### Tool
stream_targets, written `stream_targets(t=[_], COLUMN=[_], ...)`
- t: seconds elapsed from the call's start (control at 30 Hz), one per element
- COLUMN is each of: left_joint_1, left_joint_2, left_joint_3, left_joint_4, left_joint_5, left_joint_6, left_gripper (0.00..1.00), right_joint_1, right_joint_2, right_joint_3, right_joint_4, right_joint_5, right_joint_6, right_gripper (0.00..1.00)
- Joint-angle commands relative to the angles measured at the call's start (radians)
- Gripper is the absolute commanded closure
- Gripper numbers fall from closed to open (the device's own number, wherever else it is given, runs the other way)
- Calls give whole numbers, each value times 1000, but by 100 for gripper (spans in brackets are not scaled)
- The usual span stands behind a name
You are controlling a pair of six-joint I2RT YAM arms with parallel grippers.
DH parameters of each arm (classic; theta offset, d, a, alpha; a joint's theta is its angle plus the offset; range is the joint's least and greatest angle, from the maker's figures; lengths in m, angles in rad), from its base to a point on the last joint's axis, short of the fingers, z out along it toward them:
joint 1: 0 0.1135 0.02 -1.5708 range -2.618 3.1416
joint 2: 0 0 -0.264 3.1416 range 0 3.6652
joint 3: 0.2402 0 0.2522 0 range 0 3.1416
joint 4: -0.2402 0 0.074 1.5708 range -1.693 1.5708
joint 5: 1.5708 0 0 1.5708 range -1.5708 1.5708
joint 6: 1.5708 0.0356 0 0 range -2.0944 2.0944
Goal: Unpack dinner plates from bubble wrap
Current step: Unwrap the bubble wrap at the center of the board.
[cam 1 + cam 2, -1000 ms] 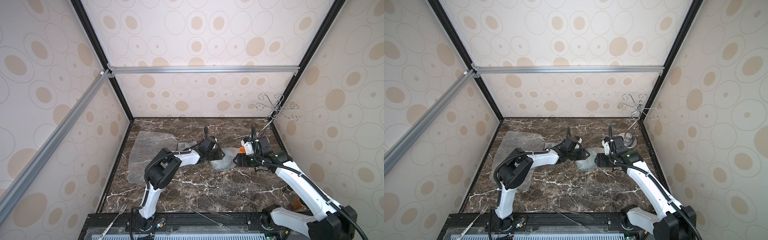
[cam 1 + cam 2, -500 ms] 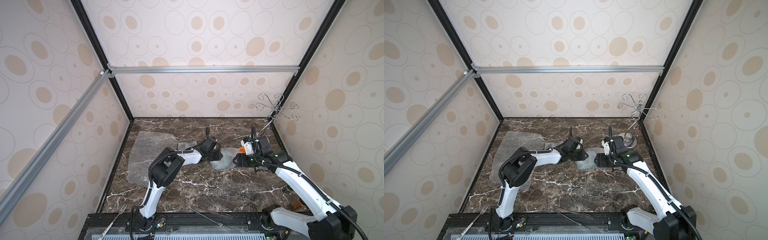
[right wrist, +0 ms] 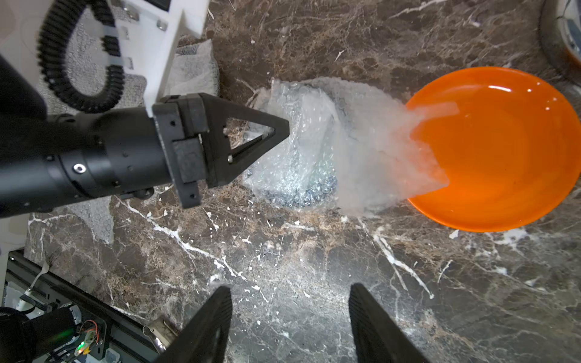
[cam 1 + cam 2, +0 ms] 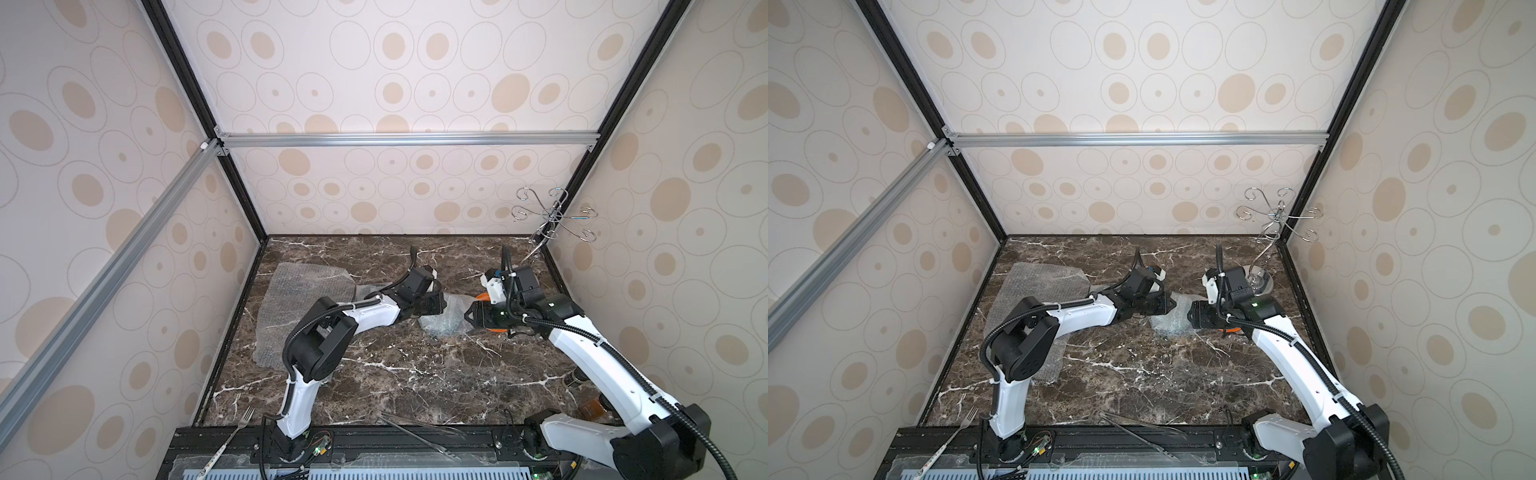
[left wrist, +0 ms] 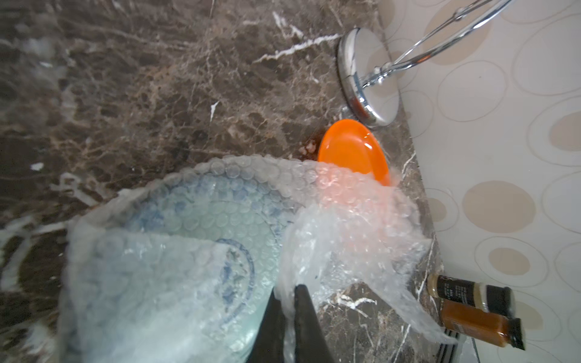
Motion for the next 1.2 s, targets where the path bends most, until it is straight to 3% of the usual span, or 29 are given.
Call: stream_targets(t=[0.0,0.17,0.47,1.17], left_joint_1=[2,-5,-25,-100], left_joint_2=[-58,-128,-244,-389], left_joint_3=[-27,-119,-306,-545], left_joint_4=[17,55,152,295], left_joint_5=[31,63,98,96], left_joint_6=[36,74,89,-8], left_gripper=[91,90,88,73], right_joint_1=[1,-16,-23,84], right_joint_2=[41,156,303,360], right_joint_3=[76,218,303,102], right_joint_4=[-34,-83,-58,68], right_joint_5=[23,38,1,1], right_joint_6=[-38,-75,-76,-55], right_gripper=[37,37,38,39])
